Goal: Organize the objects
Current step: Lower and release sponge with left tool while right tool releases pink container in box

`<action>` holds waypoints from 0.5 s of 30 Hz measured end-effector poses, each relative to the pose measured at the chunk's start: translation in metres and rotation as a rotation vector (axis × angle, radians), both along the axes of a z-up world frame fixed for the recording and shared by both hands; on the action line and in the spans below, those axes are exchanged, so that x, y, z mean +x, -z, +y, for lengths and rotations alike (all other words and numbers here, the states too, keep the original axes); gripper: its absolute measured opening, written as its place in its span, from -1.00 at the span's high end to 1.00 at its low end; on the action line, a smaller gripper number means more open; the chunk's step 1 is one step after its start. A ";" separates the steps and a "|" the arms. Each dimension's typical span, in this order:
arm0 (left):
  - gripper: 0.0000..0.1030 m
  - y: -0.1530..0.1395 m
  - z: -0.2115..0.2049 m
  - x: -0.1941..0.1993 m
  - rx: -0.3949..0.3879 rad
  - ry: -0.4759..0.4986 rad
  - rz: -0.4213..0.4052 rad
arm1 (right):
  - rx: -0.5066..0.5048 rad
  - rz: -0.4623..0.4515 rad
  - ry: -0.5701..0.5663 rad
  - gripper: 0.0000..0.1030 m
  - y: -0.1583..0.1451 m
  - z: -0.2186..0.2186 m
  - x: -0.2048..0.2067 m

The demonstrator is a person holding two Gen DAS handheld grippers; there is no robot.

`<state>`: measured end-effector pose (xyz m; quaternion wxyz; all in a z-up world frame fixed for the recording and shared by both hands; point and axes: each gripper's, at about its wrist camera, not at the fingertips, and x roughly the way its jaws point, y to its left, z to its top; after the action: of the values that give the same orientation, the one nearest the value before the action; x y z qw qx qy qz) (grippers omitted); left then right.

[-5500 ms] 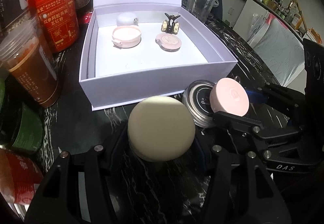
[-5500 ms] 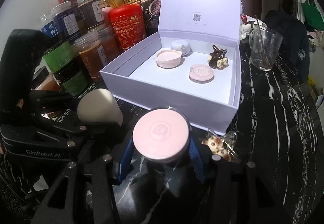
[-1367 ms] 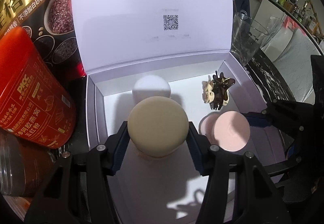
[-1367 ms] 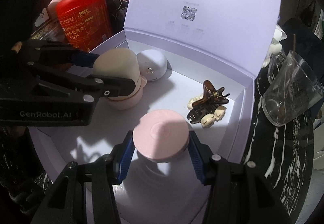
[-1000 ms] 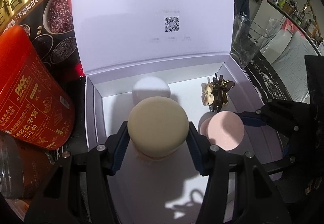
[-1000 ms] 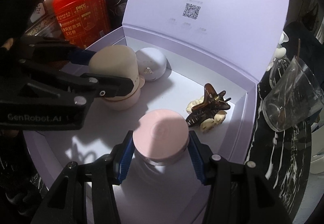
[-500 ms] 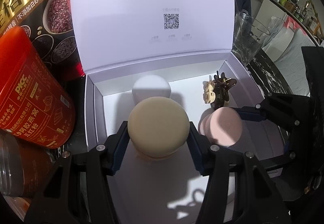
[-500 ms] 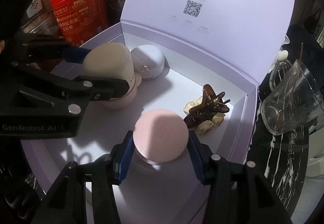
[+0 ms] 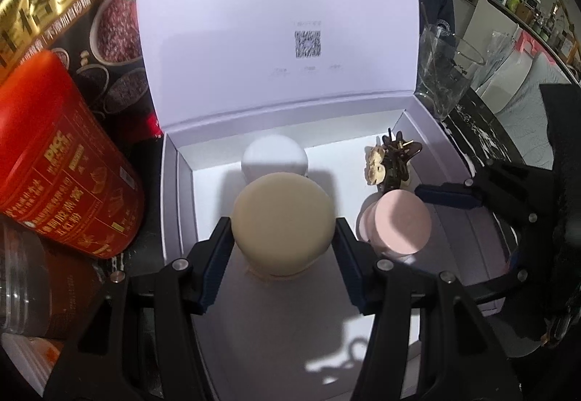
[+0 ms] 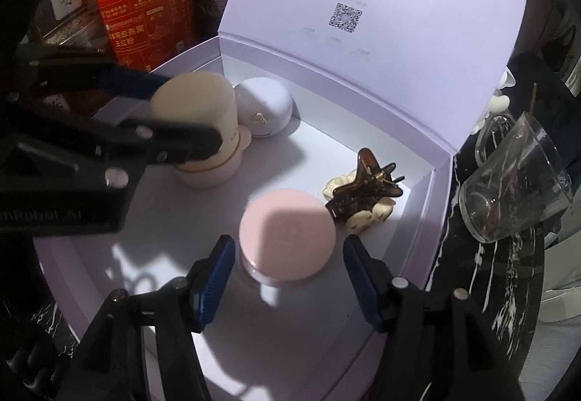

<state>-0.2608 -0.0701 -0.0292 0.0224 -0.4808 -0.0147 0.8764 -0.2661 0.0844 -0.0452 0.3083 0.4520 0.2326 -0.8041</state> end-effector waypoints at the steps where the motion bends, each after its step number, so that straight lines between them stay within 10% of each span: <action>1: -0.04 -0.003 0.000 0.001 0.000 -0.001 0.012 | -0.004 0.003 0.007 -0.25 -0.001 0.002 0.001; 15: -0.07 -0.022 0.007 0.021 0.002 -0.002 0.040 | -0.045 0.054 0.075 -0.33 -0.038 0.005 -0.002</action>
<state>-0.2402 -0.0628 -0.0070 0.0221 -0.4630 -0.0156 0.8859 -0.2684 0.0895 -0.0071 0.2816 0.4317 0.2054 -0.8320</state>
